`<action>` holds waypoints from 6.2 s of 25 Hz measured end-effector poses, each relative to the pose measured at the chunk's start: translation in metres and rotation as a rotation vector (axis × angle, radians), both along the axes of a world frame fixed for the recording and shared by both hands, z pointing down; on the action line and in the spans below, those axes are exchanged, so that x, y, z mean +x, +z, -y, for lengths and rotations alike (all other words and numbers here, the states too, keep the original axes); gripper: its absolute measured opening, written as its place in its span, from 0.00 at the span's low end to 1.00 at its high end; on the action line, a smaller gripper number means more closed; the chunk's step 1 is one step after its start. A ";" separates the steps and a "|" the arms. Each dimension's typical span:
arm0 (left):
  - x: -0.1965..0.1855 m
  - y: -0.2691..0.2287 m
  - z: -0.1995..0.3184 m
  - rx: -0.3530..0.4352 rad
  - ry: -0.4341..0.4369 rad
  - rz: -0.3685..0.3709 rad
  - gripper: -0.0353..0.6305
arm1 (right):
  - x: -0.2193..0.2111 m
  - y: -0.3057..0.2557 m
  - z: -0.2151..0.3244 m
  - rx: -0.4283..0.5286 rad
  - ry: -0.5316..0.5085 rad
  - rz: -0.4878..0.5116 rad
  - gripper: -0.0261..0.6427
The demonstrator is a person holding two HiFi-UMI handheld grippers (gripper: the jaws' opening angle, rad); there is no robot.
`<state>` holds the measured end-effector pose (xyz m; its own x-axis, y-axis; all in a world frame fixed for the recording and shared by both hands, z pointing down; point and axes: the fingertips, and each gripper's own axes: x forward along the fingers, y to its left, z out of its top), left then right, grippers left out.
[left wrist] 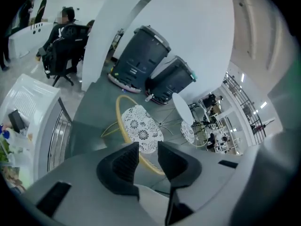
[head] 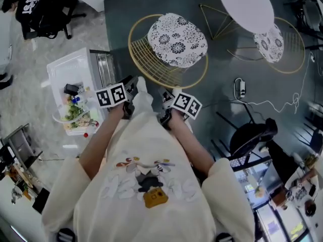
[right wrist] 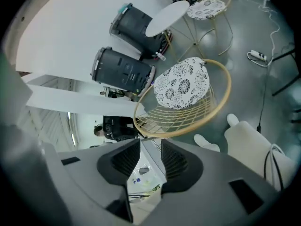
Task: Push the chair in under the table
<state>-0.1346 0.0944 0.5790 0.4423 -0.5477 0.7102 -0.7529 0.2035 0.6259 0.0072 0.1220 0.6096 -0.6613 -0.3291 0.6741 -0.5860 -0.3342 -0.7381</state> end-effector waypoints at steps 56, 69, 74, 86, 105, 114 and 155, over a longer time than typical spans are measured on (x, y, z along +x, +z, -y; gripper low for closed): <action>-0.002 0.121 0.069 -0.219 0.254 0.201 0.24 | -0.082 0.063 0.047 0.514 -1.317 -0.202 0.25; 0.006 0.134 0.067 -0.259 0.096 0.107 0.24 | -0.064 0.050 0.053 0.485 -1.225 -0.214 0.25; 0.004 0.136 0.067 -0.258 0.048 0.109 0.24 | -0.055 0.046 0.050 0.480 -1.167 -0.228 0.24; 0.045 0.132 0.128 -0.195 0.086 0.125 0.24 | -0.015 -0.009 0.122 0.736 -0.911 -0.444 0.14; 0.100 0.129 0.221 -0.125 0.102 0.170 0.24 | 0.029 -0.058 0.171 0.773 -0.643 -0.446 0.09; 0.116 0.126 0.277 -0.091 0.121 0.204 0.24 | 0.051 -0.067 0.193 0.769 -0.605 -0.472 0.09; 0.209 -0.124 0.330 0.617 0.451 0.413 0.24 | 0.130 -0.134 0.237 0.958 -0.367 -0.632 0.09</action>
<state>0.0742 -0.2359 0.4545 0.4825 -0.7223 0.4955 -0.8711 -0.4550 0.1849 0.1375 -0.1150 0.4761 -0.4615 -0.7343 0.4977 -0.8789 0.4548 -0.1440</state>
